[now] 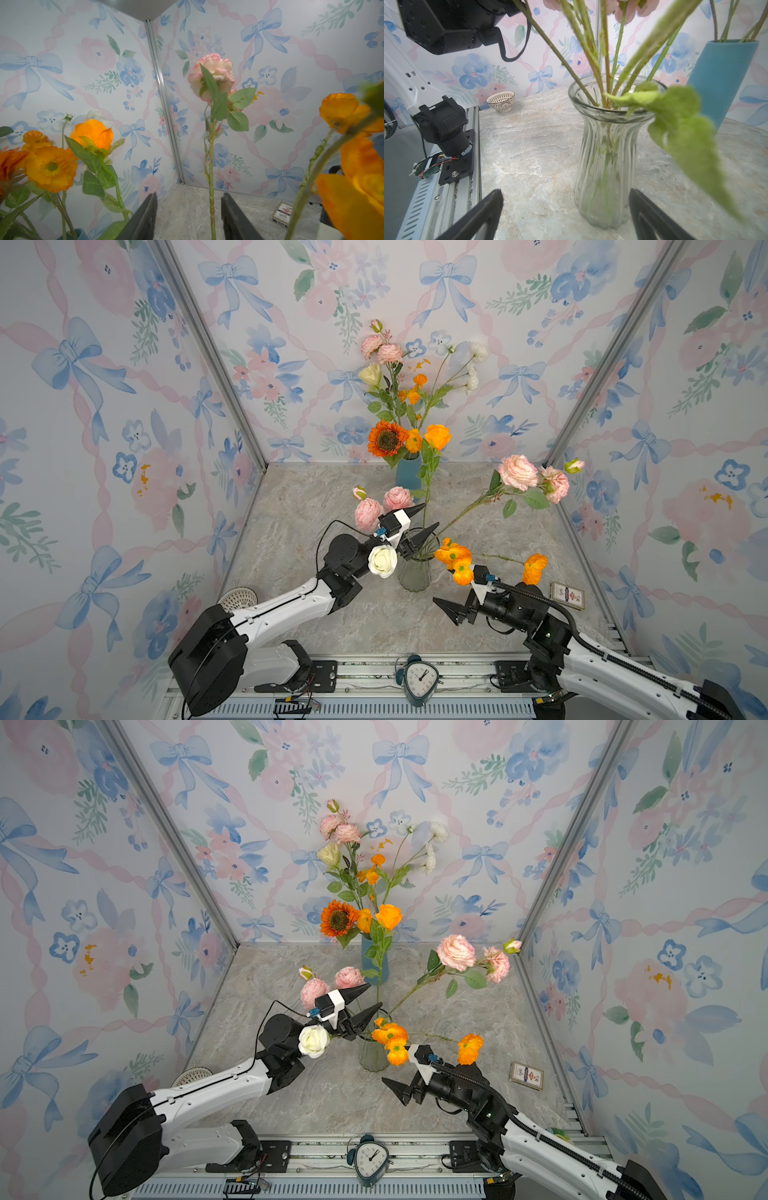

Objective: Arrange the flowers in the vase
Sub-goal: 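Lower the pink rose stems into the glass vase with the left gripper, then open the left gripper and draw it back from the vase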

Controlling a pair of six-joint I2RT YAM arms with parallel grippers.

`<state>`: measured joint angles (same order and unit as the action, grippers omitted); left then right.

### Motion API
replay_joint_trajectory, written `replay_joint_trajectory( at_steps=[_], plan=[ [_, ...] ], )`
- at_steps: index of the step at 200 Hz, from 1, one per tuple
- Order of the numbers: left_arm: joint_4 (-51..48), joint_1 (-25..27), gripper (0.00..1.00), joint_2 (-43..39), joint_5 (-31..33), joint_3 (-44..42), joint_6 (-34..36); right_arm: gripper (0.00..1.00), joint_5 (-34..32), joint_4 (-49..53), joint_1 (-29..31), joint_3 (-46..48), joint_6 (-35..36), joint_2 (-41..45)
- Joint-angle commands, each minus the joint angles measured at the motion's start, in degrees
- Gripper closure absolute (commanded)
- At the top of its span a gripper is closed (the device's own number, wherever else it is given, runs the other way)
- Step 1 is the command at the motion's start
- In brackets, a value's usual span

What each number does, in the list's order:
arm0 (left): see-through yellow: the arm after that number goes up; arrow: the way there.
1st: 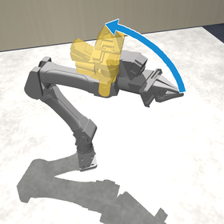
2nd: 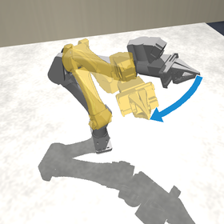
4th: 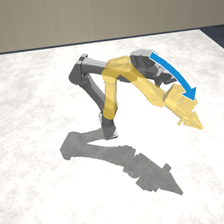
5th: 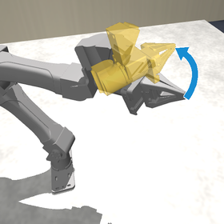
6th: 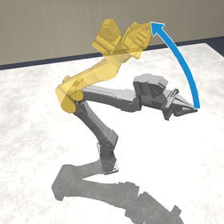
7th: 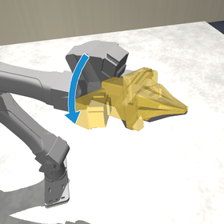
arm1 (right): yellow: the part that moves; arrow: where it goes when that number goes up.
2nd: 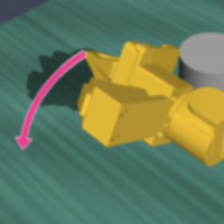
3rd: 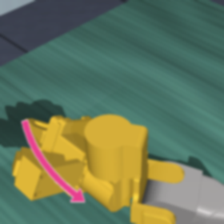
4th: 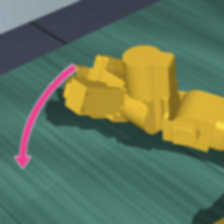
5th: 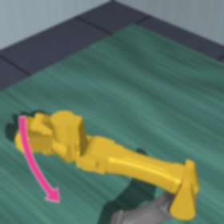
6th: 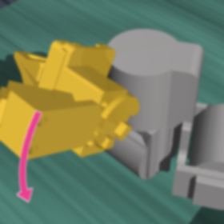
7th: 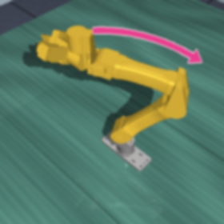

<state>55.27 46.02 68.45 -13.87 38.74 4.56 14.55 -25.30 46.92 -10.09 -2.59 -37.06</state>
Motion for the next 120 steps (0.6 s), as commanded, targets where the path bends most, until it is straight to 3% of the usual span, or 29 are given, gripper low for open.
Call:
replay_joint_trajectory(
  at_steps=[1, 21, 35, 76, 120],
  plan=[
    [-5.45, -0.79, 0.35, -3.12, 2.65, 3.05, 1.79, 0.03, -0.76, -1.16, -0.55, -0.18, -0.35, -0.38],
    [-9.73, -2.16, 0.23, -5.26, 5.29, 5.19, 2.22, 0.03, -1.61, -0.49, -0.53, -0.07, -0.14, -0.22],
    [-12.24, -3.82, 0.03, -6.71, 5.91, 6.49, 2.3, 0.03, -2.53, 0.04, -0.54, 0.22, -0.16, 0.49],
    [-17.41, -6.94, 0.02, -12.81, 8.85, 7.93, 4.12, 0.03, -7.06, 3.59, -0.5, 1.03, -1.08, 5.91],
    [-25.2, -7.94, 0.02, -25.48, 22.86, 6.08, 4.26, 0.03, -11.01, 7.83, -0.44, 1.55, -1.31, 10.65]
  ],
)
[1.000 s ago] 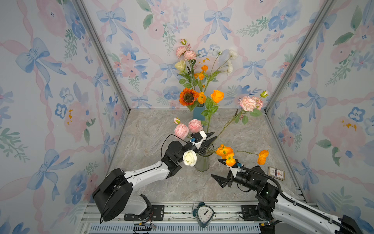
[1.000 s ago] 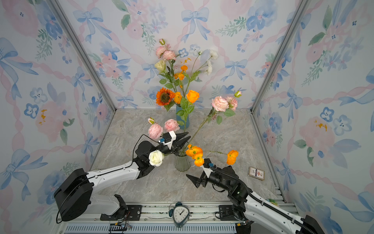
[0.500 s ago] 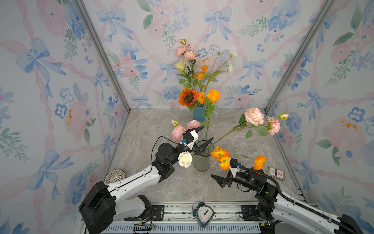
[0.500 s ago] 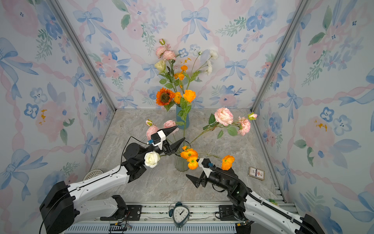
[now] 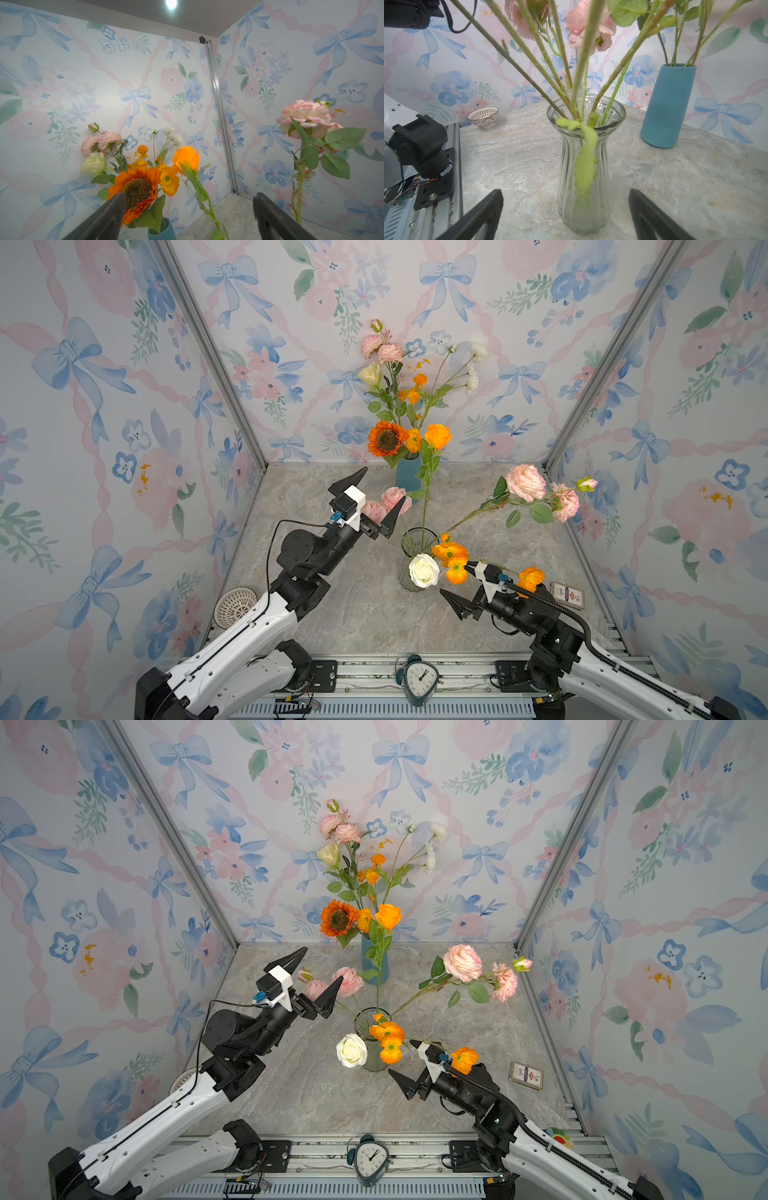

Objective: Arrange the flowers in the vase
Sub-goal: 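Open the left gripper and draw it back from the vase, then reach the right gripper to the glass vase and close it around the vase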

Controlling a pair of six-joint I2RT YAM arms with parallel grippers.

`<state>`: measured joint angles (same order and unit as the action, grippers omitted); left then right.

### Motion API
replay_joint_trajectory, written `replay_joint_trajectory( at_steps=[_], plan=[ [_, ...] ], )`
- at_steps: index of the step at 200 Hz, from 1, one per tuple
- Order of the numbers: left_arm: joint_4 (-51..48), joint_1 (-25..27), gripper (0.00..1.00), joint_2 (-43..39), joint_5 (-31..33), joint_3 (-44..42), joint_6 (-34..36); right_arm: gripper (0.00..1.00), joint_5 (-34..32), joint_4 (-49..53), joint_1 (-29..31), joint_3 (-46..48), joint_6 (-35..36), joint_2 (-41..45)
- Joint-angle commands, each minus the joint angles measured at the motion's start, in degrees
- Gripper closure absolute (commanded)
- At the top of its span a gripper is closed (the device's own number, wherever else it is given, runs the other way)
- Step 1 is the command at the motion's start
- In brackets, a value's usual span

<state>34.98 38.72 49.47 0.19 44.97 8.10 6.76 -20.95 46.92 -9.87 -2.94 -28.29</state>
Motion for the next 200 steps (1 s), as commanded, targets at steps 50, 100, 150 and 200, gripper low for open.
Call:
replay_joint_trajectory(
  at_steps=[50, 100, 150, 200],
  plan=[
    [-35.94, -0.84, 0.02, -19.76, 18.22, 3.14, -13.98, 0.03, -3.74, -0.67, -0.37, 2.72, 1.43, 0.1],
    [-52.36, -0.75, 0.02, -22.89, 6.63, 0.65, -25.24, 0.03, -4.65, -16.58, -0.5, 2.28, 4.98, -14.72],
    [-51.17, -0.8, 0.02, -14.64, -15.03, -4.54, -23.68, 0.03, -4.86, -35.12, 0.38, -1.92, 5.79, -33.96],
    [-45.24, -0.84, 0.02, -11.4, -21.58, -9.72, -17.21, 0.03, -5.79, -45.18, 1.21, -5.92, 6.86, -44.66]
  ],
)
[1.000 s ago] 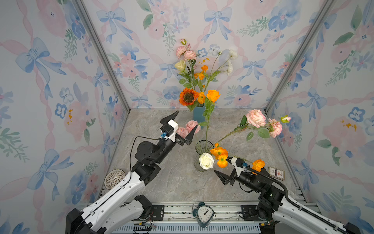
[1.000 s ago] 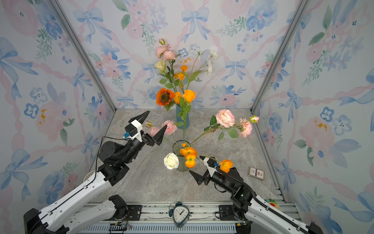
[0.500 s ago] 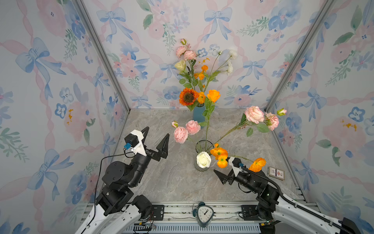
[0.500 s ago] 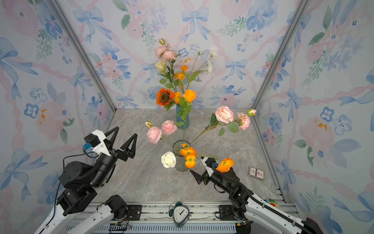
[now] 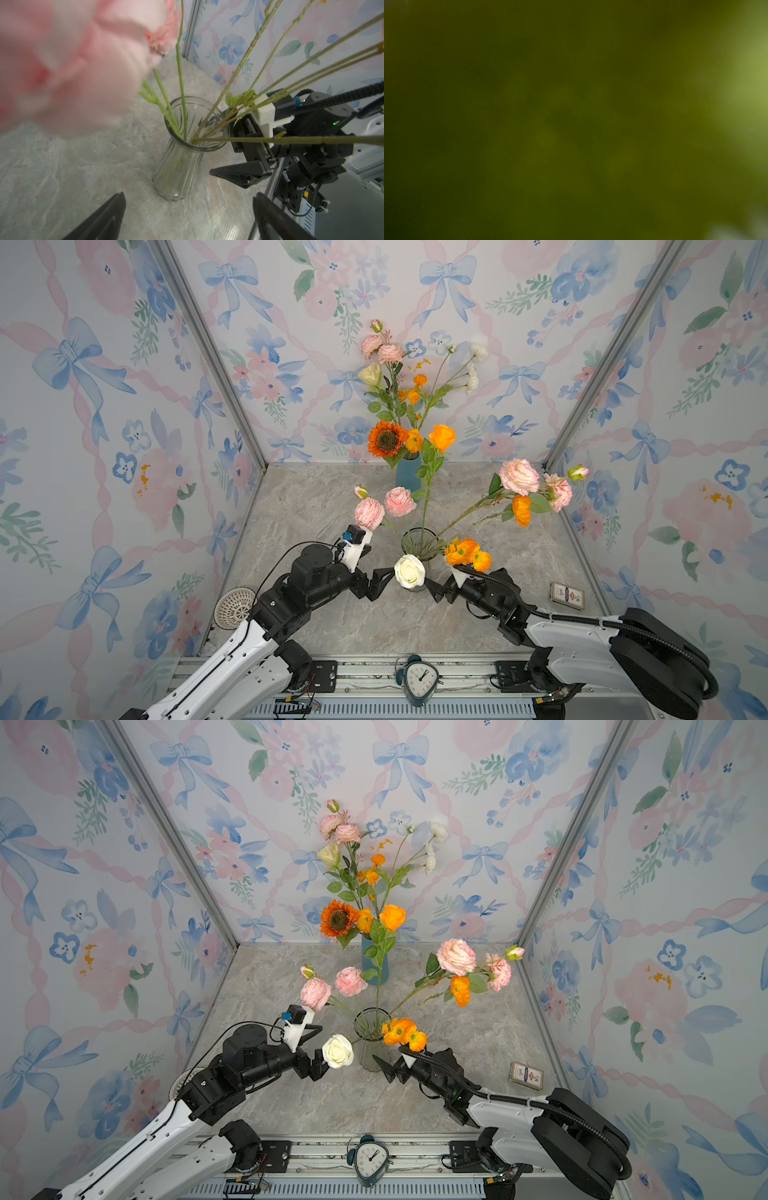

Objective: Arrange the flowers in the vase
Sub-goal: 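Reach the right gripper to the glass vase and close it around the vase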

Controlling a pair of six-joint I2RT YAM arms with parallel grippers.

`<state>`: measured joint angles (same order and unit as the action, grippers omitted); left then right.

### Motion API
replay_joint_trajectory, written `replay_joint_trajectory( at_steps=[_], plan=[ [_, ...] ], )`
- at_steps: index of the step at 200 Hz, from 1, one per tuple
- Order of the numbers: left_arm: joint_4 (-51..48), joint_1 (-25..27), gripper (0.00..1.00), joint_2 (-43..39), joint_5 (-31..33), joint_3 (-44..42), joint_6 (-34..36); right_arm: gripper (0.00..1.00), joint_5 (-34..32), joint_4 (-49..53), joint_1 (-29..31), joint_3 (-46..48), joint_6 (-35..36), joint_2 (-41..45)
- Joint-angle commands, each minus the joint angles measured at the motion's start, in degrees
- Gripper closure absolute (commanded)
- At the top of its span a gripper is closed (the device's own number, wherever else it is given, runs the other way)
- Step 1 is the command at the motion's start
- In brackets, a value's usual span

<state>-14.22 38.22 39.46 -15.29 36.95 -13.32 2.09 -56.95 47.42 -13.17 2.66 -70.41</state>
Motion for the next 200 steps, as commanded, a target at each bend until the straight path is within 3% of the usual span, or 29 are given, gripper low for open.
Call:
replay_joint_trajectory(
  at_steps=[1, 104, 139, 200],
  plan=[
    [4.08, -0.34, 0.02, -1.44, -6.22, -1.83, 4.33, 0.03, -1.16, -9.34, 0.77, -2.68, 1.24, -2.67],
    [11.48, -0.32, 0.02, -4.33, -8.69, -10.52, 6.7, 0.0, 0.0, -14.38, 0.57, -7.8, -0.44, -9.83],
    [11.41, -0.34, 0.02, -3.85, -9.22, -10.51, 6.71, 0.15, 0.31, -16.03, 0.43, -8.53, -1.62, -11.73],
    [12.06, -0.31, 0.02, -2.64, -9.76, -10.58, 6.68, 0.22, 1.54, -15.21, 0.33, -9.15, -2.04, -11.94]
  ],
)
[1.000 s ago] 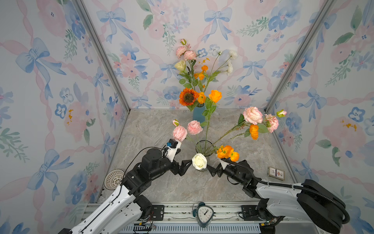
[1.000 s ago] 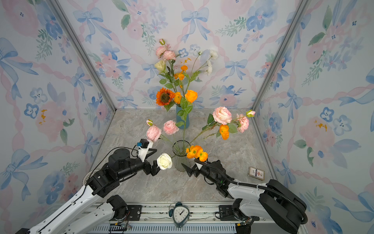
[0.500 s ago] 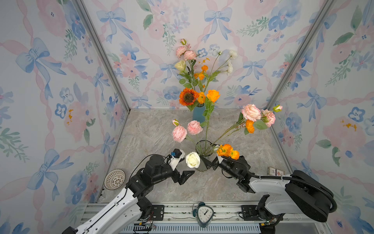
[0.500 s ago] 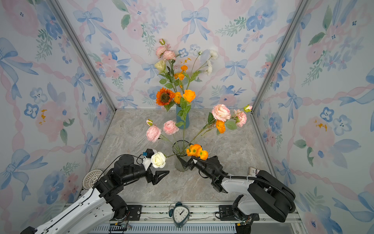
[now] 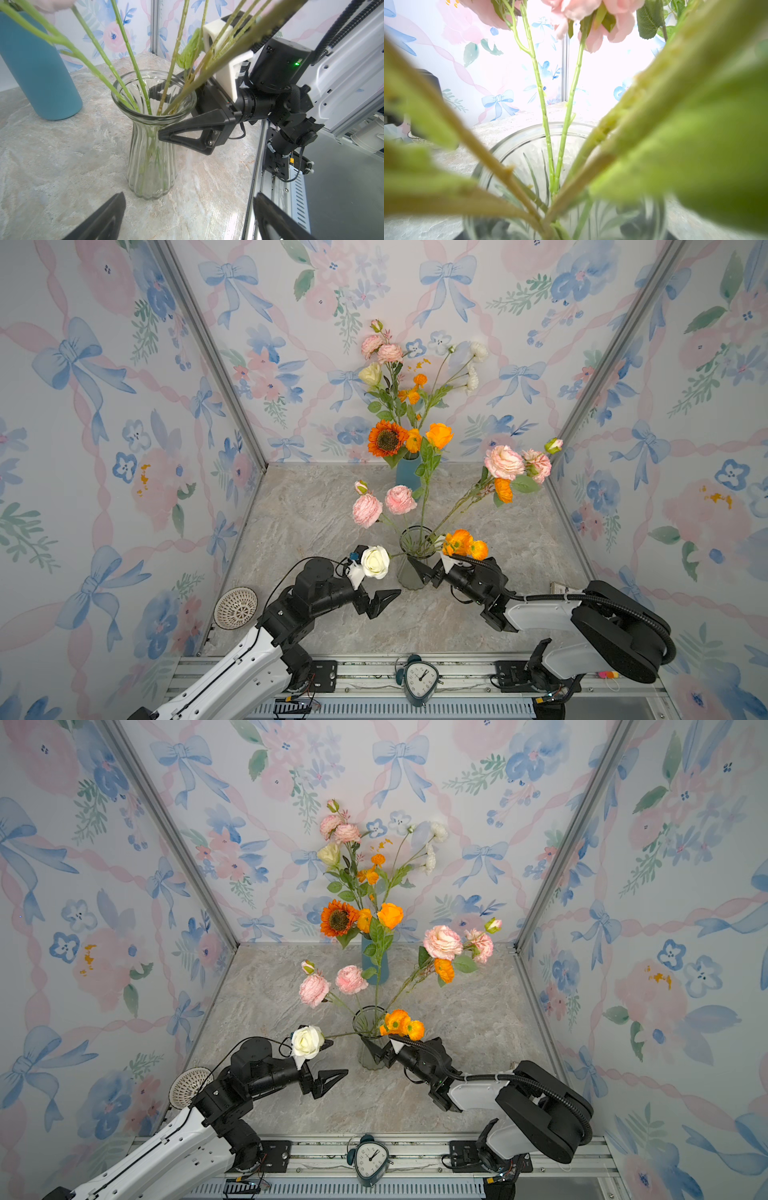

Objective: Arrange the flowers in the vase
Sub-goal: 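Reach the right gripper to the glass vase and close it around the vase, then slide the held glass vase farther from the robot with the right gripper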

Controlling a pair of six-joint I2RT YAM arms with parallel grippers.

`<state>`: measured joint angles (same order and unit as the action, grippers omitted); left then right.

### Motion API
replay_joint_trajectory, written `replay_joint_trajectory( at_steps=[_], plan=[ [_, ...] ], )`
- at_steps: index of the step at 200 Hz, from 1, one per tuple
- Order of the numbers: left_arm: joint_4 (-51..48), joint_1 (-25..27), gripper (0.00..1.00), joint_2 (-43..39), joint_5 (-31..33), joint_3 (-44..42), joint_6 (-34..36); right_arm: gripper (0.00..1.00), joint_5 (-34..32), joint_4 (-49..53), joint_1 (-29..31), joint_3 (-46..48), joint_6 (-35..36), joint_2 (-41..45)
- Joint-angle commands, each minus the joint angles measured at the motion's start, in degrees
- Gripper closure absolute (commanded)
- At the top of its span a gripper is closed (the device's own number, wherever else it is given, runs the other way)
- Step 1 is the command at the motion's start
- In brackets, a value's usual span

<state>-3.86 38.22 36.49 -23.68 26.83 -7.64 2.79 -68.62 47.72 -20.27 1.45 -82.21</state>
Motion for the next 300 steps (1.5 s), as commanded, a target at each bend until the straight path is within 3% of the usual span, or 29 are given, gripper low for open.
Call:
replay_joint_trajectory(
  at_steps=[1, 39, 61, 154, 270, 300],
  plan=[
    [1.72, -0.33, 0.02, 0.38, -1.37, -0.42, 1.02, 0.22, 0.87, -3.54, 0.01, -2.05, -0.84, -0.14],
    [2.17, -0.31, 0.02, 0.82, -1.57, -0.46, 0.81, 0.29, 1.37, -2.93, 0.02, -2.32, -0.64, 0.59],
    [2.2, -0.34, 0.02, 0.85, -1.75, -0.5, 0.91, 0.0, 0.87, -2.13, 0.08, -2.83, -0.73, 0.2],
    [2.19, -0.34, 0.02, 0.95, -2.0, -0.57, 1.13, 0.0, 2.74, -9.76, -0.17, -5.98, -2.97, -9.75],
    [2.2, -0.27, 0.02, 1.51, -2.32, -0.44, 1.22, 0.48, 3.58, -1.21, 0.24, -6.01, 0.07, -2.32],
    [2.26, -0.31, 0.02, 1.8, -2.51, -0.43, 1.14, 0.52, 2.93, -0.13, 0.54, -5.32, 0.72, 0.9]
  ],
)
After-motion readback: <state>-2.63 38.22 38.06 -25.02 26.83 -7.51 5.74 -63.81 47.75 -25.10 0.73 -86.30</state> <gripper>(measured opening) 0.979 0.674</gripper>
